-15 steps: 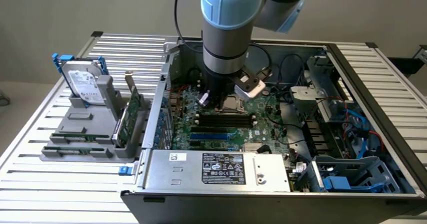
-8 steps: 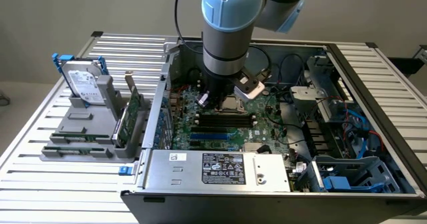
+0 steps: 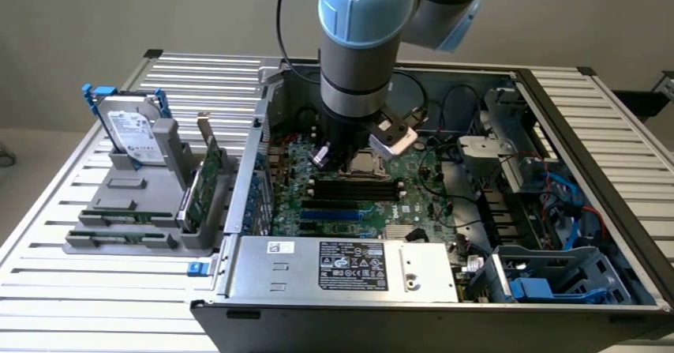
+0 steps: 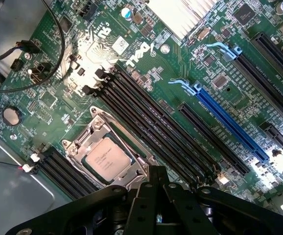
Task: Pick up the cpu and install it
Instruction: 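Install the first cpu locking lever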
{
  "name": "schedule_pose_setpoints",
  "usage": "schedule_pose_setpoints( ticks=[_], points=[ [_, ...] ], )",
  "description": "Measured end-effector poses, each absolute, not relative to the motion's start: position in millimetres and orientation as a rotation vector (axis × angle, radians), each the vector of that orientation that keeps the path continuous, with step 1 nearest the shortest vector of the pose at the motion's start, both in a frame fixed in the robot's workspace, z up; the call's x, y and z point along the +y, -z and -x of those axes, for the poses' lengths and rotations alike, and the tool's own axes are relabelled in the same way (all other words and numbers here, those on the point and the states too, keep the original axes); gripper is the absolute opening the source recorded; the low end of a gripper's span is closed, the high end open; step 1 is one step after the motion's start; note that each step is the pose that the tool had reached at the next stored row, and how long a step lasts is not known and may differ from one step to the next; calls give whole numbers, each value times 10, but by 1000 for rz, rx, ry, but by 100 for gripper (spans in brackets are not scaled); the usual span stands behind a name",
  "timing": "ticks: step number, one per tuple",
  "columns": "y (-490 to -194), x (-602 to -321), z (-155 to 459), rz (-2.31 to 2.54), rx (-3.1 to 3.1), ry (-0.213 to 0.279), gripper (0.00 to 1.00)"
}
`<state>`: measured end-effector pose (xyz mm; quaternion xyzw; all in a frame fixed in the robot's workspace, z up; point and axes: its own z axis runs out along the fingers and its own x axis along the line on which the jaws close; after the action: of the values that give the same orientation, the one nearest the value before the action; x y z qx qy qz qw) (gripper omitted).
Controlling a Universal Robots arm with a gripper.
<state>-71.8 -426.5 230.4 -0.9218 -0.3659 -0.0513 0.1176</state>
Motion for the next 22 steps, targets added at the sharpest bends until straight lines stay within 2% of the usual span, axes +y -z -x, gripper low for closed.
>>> schedule_pose_setpoints(
  ticks=[22],
  points=[
    [-2185, -4193, 777, 2739, -980, 159, 11]
  ],
)
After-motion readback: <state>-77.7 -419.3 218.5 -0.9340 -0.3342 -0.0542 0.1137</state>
